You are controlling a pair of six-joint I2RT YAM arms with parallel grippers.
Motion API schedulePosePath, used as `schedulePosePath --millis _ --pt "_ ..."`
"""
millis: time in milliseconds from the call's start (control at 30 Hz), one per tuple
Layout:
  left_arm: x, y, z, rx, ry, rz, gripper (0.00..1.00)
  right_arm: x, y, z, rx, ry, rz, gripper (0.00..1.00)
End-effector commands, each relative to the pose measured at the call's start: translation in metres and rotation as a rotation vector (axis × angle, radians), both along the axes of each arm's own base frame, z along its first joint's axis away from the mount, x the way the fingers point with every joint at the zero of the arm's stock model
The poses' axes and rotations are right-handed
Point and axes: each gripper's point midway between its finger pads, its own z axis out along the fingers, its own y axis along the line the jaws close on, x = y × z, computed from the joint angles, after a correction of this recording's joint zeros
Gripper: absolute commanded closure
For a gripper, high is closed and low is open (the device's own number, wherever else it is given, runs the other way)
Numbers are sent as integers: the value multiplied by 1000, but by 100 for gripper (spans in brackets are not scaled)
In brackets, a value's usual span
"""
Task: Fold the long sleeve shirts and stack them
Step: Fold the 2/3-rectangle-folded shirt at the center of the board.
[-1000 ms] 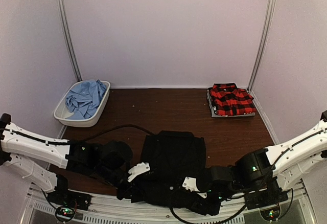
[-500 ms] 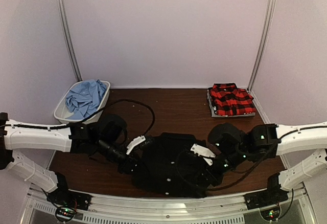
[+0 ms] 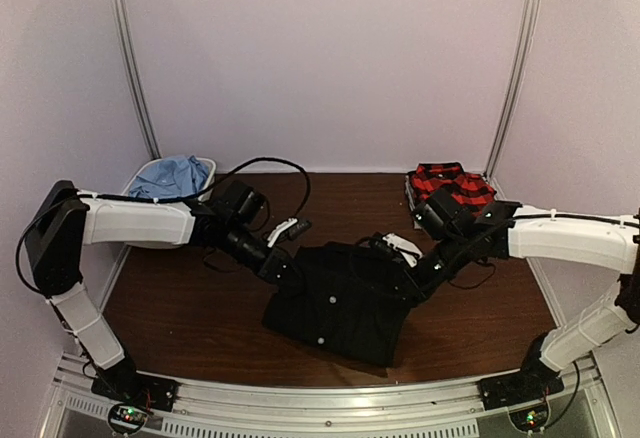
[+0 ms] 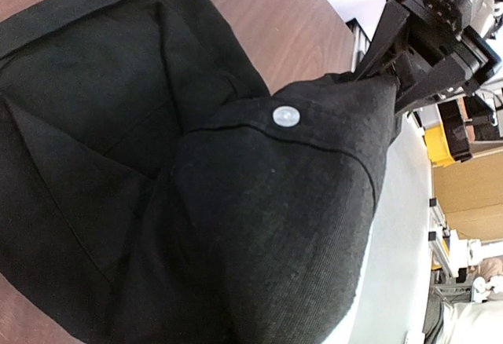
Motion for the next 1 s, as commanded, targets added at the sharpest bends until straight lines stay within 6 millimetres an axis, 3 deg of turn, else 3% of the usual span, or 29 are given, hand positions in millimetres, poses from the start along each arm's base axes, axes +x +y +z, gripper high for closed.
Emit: schedulePosePath --millis 0,200,267,433,733,967 --pt "19 -8 7 -58 15 -22 100 25 2 12 50 -22 -38 56" --pt "39 -15 6 -82 42 -11 100 44 -2 2 55 -19 -80 24" --pt "42 -17 6 -85 46 -8 100 46 -2 -2 60 -14 -83 18" --pt "43 -18 9 -97 38 -17 100 53 -3 -5 44 -46 -94 15" --pt "38 -17 12 -113 28 -37 100 63 -7 9 -5 -141 -107 14" --pt "37 -17 16 -125 21 -47 100 63 4 4 -43 -167 -62 9"
